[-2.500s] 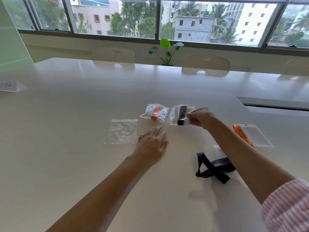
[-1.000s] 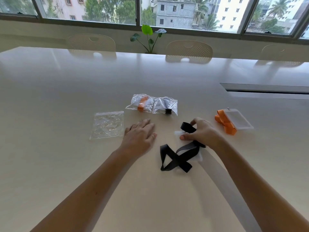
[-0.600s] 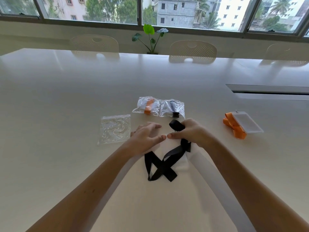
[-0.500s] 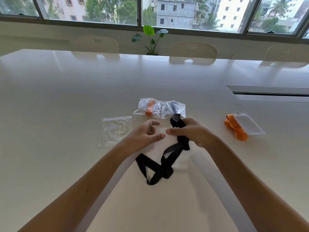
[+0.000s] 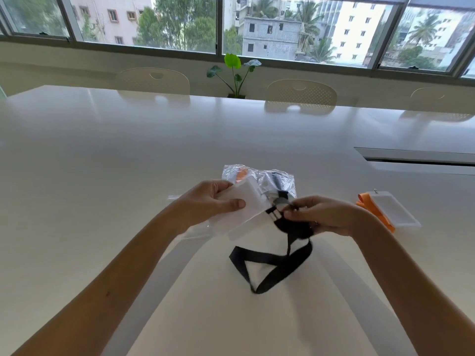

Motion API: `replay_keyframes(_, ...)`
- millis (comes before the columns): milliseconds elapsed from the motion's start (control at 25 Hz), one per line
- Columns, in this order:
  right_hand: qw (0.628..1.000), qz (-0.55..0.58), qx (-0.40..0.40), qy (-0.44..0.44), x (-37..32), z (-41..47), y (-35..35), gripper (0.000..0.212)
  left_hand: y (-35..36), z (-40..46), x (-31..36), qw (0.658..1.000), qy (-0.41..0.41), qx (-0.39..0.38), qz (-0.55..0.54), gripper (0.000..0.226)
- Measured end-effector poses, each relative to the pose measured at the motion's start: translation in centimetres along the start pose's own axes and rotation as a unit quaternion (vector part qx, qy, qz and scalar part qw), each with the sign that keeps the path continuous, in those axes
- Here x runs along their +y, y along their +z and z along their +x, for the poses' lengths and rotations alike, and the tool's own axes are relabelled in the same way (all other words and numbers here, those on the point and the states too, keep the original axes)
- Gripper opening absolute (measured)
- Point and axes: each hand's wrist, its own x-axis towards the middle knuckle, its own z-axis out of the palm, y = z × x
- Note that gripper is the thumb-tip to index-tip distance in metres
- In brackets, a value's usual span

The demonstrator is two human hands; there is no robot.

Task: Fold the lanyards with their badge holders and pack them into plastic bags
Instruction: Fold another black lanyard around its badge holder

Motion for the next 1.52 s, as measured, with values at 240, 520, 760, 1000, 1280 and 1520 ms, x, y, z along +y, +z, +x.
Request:
replay_keyframes(240, 0.976, -0.036, 0.144, -0.159, -2.6, -0.3, 2.0, 0.032, -2.2, -0.5, 1.8, 0.999, 0.006, -0.034, 0.018, 0.029)
replay_keyframes(520, 0.954, 0.014, 0.137, -0.265, -4.2, 0.6, 7.2, 0.016, -3.4, -1.0, 1.9, 0.992, 0.045, 0.03, -0.113, 0.022)
replay_keyframes(760, 0.932, 0.063, 0.227, -0.274, -5.1, 0.6, 9.8, 0.011, -2.6, -1.8, 1.1, 0.934, 0.005, 0.153, -0.323, 0.019)
replay_keyframes(1000, 0.914, 0.088, 0.282, -0.278, -5.5, 0.4, 13.4, 0.011, -0.7, -2.3, 1.8, 0.942, 0.08, 0.12, -0.302, 0.011)
replay_keyframes(1280, 0.924, 0.109, 0.228, -0.286, -5.1, -0.9, 13.8, 0.015, 1.6, -2.3, 0.6, 0.961, 0.165, 0.215, -0.06, 0.019)
replay_keyframes(1520, 0.928, 0.223, 0.15, -0.26, -3.9, -1.1, 13.9, 0.012, 2.9, -1.6, 0.4, 0.937, 0.184, 0.294, -0.051, 0.017)
